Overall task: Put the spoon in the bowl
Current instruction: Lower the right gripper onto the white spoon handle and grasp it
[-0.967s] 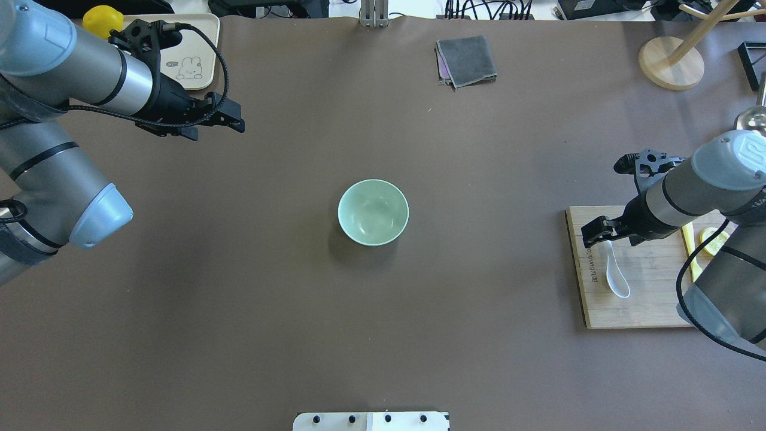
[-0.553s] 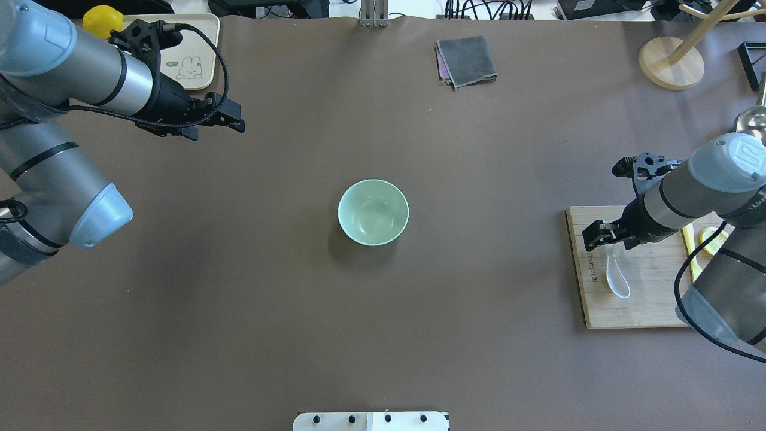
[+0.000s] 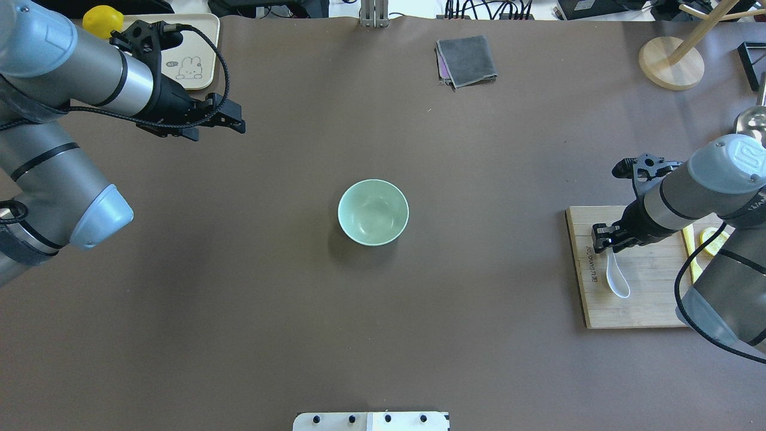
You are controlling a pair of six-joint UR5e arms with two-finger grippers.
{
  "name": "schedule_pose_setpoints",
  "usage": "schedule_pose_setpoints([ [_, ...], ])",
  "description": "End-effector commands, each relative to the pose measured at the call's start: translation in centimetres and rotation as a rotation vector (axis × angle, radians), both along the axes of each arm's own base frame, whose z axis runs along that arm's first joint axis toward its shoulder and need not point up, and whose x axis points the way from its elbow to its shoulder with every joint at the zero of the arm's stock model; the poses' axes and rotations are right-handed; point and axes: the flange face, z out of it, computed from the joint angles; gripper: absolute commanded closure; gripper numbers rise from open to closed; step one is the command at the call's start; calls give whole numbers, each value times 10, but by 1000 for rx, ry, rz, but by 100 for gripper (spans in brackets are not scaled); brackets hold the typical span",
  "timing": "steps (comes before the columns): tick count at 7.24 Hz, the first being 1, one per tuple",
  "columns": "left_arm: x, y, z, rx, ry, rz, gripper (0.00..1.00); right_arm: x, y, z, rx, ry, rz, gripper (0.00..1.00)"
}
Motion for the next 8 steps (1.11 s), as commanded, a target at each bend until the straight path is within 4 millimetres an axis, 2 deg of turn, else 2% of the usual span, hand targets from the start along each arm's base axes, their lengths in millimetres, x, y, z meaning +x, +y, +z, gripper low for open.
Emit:
schedule_pose_setpoints([
  [1, 0, 1, -1, 0, 2, 2, 2, 0, 0, -2, 2, -4, -1, 100],
  [2, 0, 1, -1, 0, 4, 1, 2, 0, 1, -9, 5, -18, -8, 100],
  [3, -1, 1, -2, 3, 5, 0, 2, 4, 6, -35, 26, -60, -15, 100],
  [4, -1, 1, -1, 2, 4, 0, 2, 27, 2, -63, 34, -116, 2, 100],
  [5, -2, 3, 4, -2, -1, 1, 2, 41, -2, -89, 41, -141, 20, 100],
  [6, -6, 5, 9, 1, 1, 0, 2, 38, -13, -126, 74, -177, 43, 100],
  [7, -12, 11, 32, 47, -22, 27, 2, 21, -33, -176, 62, -233, 112, 100],
  [8, -28, 14, 62, 109, -68, 55, 2, 2, -53, -223, 45, -267, 186, 100],
])
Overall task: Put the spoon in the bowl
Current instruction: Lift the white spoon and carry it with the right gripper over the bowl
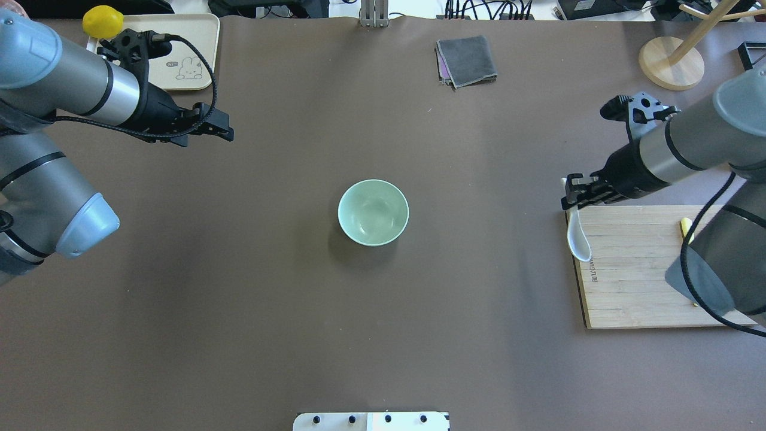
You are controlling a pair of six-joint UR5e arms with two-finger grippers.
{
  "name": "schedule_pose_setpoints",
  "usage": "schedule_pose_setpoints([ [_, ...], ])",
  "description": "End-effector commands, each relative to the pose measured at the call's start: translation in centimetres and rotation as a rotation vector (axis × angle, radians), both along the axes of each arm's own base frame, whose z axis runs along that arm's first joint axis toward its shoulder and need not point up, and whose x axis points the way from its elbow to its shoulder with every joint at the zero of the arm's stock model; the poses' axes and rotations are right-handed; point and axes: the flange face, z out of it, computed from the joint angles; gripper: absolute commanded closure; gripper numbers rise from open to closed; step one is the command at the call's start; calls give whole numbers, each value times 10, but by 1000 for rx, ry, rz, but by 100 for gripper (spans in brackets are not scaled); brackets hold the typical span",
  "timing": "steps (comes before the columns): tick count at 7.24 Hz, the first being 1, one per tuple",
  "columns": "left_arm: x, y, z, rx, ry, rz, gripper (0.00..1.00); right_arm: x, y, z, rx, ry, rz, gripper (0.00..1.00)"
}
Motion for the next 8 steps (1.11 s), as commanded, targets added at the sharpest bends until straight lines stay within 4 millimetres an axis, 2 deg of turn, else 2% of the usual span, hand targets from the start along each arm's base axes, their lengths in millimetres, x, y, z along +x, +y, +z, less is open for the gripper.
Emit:
schedule_pose_setpoints([
  [1, -38, 4, 57, 103, -86, 42, 2, -46, -34, -89, -13, -60, 128, 100],
  [3, -67, 10, 97, 149, -115, 43, 2, -125, -66, -148, -15, -58, 228, 100],
  [4, -72, 13, 105, 146, -117, 39, 2, -162, -71, -171, -25, -56, 245, 100],
  [5, -77, 14, 113, 136, -124, 34, 2, -194, -53, -176, -14, -45, 307, 100],
  [6, -80, 12, 116, 131, -128, 29, 2, -216, -40, -175, 15, -25, 334, 100],
  [7, -80, 10, 121, 123, -135, 27, 2, -242, -35, -173, 30, 0, 340, 100],
  [8, -79, 9, 123, 120, -136, 27, 2, -249, -37, -176, 34, 9, 349, 100],
])
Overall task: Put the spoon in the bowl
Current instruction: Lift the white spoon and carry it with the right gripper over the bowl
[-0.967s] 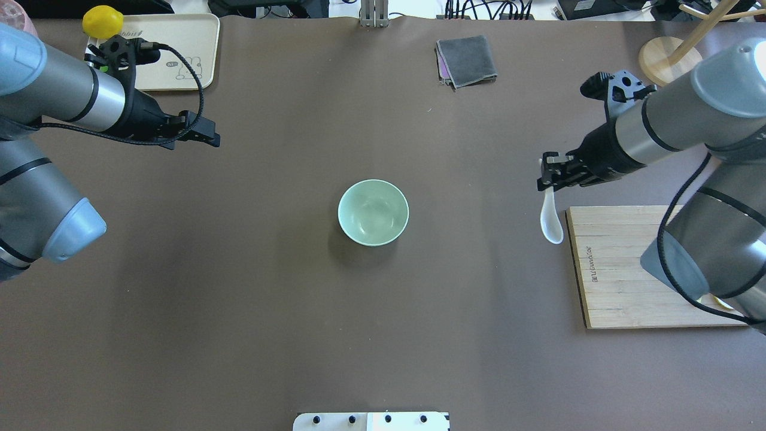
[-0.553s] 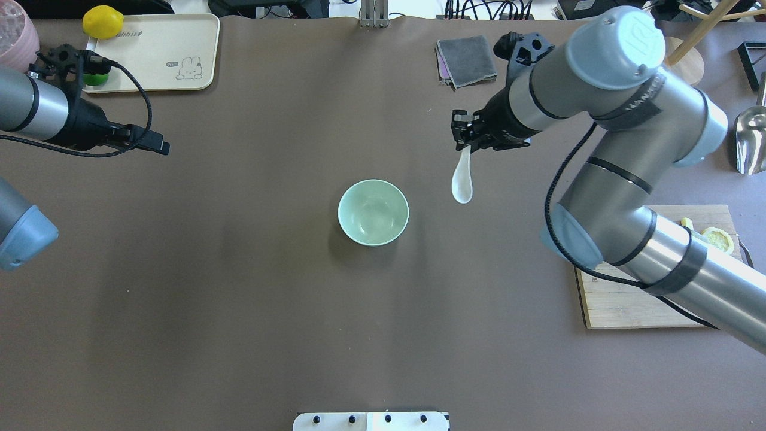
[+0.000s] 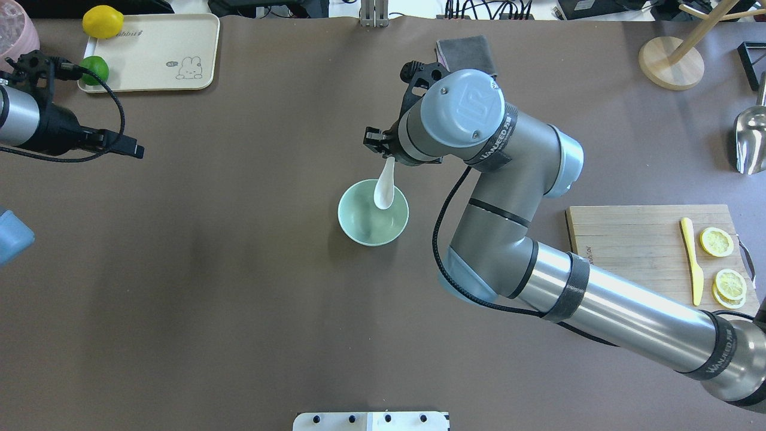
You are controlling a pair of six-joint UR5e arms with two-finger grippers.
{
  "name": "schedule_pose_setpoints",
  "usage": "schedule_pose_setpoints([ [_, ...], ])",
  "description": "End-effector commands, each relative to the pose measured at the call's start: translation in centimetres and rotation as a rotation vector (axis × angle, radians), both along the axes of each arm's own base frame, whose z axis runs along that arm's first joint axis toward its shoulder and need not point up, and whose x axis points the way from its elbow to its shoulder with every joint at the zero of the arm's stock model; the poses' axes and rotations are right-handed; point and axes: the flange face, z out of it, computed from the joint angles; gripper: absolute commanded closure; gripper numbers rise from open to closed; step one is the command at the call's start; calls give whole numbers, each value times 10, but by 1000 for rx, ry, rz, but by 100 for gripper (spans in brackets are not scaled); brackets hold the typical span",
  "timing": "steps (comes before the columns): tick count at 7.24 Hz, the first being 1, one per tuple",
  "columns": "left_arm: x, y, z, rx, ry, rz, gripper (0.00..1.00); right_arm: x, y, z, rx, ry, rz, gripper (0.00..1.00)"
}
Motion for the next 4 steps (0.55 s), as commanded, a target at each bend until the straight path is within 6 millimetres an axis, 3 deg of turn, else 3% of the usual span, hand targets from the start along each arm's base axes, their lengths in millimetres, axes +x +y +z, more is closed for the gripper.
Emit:
schedule_pose_setpoints([
  [1, 0, -3, 8, -13, -10, -3, 2, -28, 2, 1, 14, 33, 25, 100],
  [2, 2, -5, 10, -17, -13, -3, 2, -47, 7, 8, 35, 30, 31, 100],
  [4, 5, -9, 14, -23, -17, -3, 2, -59, 13, 21, 33, 37, 19, 100],
])
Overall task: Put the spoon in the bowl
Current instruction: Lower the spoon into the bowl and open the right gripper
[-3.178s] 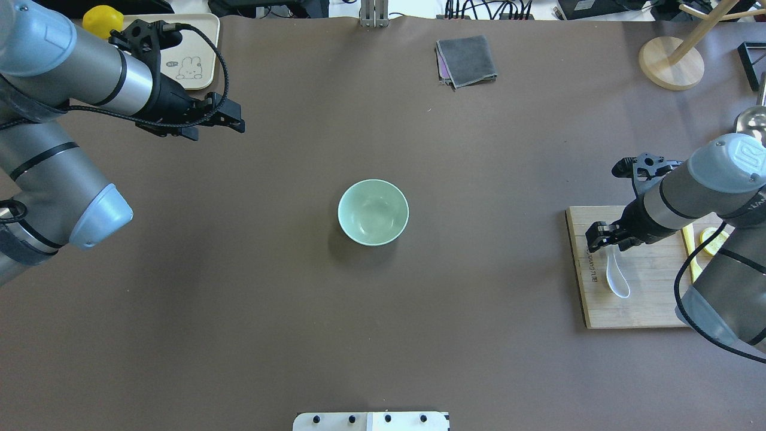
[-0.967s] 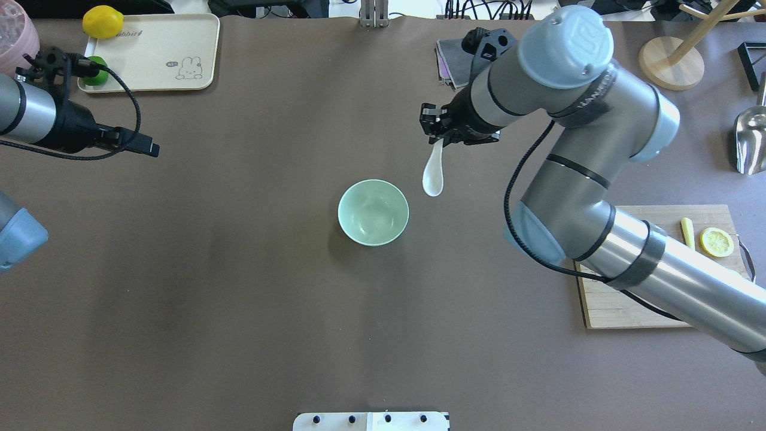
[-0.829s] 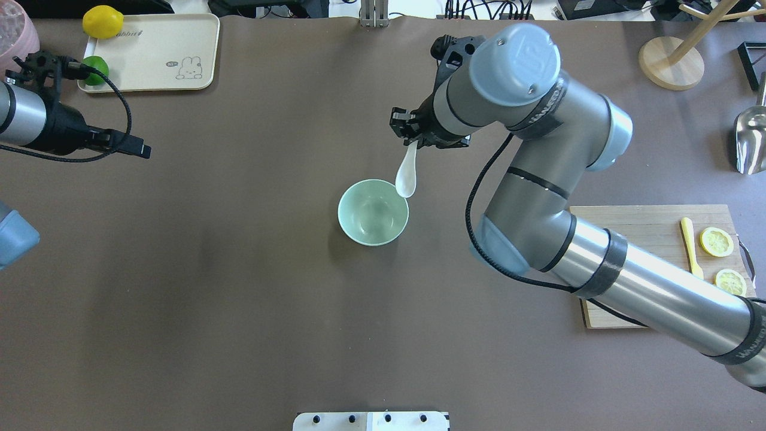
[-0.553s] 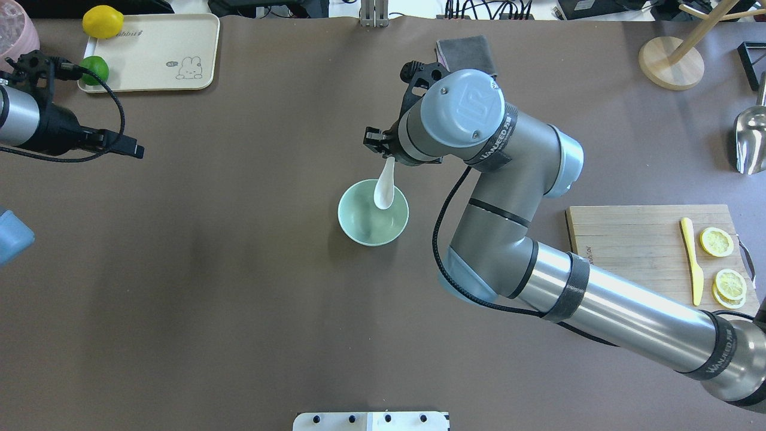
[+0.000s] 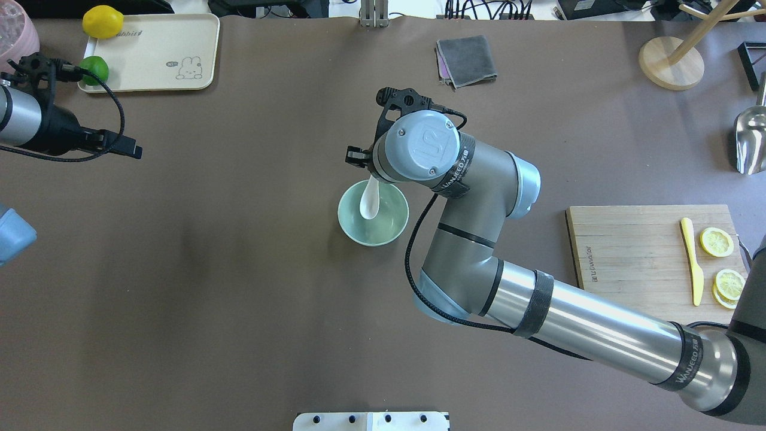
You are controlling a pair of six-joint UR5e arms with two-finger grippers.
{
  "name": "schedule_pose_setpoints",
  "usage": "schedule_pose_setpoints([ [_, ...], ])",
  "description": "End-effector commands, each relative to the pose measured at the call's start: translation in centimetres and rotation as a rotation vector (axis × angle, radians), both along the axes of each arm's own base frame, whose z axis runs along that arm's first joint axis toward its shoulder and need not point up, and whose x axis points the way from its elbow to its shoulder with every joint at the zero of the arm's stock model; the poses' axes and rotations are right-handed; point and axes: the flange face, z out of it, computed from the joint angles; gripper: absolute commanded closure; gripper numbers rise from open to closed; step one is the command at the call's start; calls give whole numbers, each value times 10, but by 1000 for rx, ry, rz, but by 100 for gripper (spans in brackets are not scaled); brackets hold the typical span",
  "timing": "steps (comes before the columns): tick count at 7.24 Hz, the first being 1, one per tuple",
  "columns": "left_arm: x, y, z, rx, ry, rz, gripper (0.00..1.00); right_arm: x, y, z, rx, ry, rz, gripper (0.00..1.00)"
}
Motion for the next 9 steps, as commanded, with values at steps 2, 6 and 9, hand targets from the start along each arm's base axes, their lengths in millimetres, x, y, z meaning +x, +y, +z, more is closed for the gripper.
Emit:
schedule_pose_setpoints([
  [2, 2, -3, 3, -6, -4, 0, 2, -13, 10, 10, -8, 7, -19, 100],
  [6, 1, -7, 4, -9, -5, -5, 2, -10, 14, 4, -9, -10, -32, 0],
  [9, -15, -20, -11, 26, 13, -43, 2, 112, -44, -21, -122, -70, -134, 0],
])
